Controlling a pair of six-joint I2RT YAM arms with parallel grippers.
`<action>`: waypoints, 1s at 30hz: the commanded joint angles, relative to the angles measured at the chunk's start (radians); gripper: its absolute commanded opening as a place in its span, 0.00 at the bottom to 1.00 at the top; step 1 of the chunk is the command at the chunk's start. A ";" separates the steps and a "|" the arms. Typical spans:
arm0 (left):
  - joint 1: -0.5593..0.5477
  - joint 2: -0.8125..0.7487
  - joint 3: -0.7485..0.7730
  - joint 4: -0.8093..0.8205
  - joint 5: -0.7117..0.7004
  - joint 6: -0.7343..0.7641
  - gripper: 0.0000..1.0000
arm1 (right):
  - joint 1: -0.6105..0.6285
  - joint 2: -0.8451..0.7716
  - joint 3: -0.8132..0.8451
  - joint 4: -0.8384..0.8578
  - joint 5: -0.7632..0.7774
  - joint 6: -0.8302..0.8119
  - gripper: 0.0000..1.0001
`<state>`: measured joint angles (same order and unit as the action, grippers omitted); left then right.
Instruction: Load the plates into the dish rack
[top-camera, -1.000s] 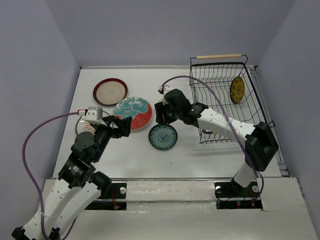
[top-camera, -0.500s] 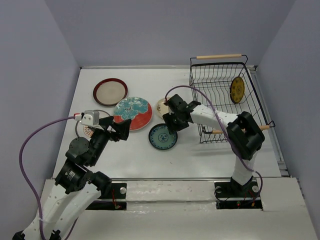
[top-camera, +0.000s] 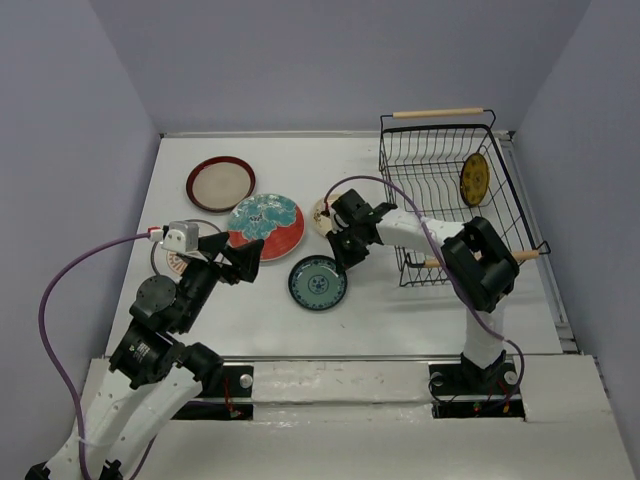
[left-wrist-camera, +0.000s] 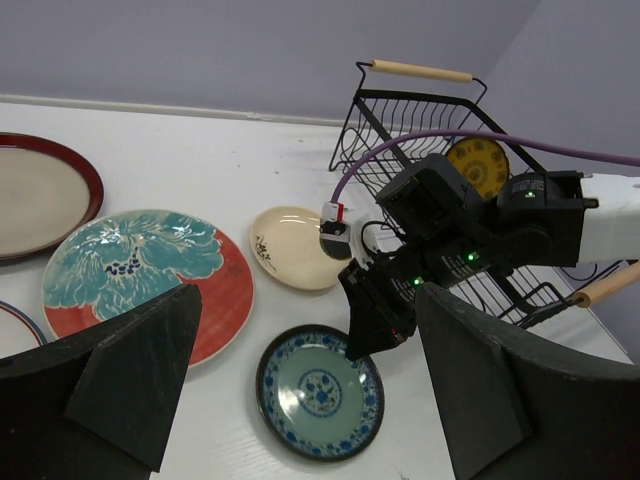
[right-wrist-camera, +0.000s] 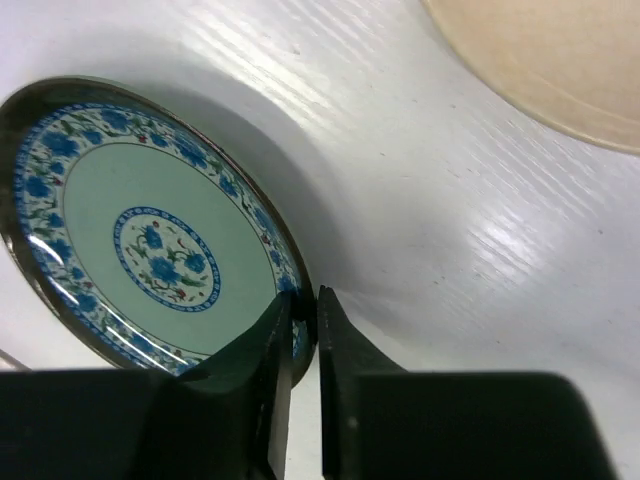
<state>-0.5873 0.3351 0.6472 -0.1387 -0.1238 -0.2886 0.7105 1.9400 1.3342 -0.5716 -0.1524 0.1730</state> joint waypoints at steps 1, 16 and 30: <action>0.003 -0.008 -0.006 0.054 0.012 0.017 0.99 | -0.002 0.001 -0.001 0.039 -0.059 -0.029 0.09; 0.003 0.001 -0.006 0.053 0.015 0.014 0.99 | -0.002 -0.383 0.002 0.006 0.027 0.046 0.07; 0.003 -0.016 -0.004 0.053 0.039 0.025 0.99 | -0.258 -0.512 0.388 -0.024 0.865 -0.042 0.07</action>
<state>-0.5873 0.3286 0.6472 -0.1387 -0.1055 -0.2852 0.5770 1.4174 1.6363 -0.5957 0.3115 0.1970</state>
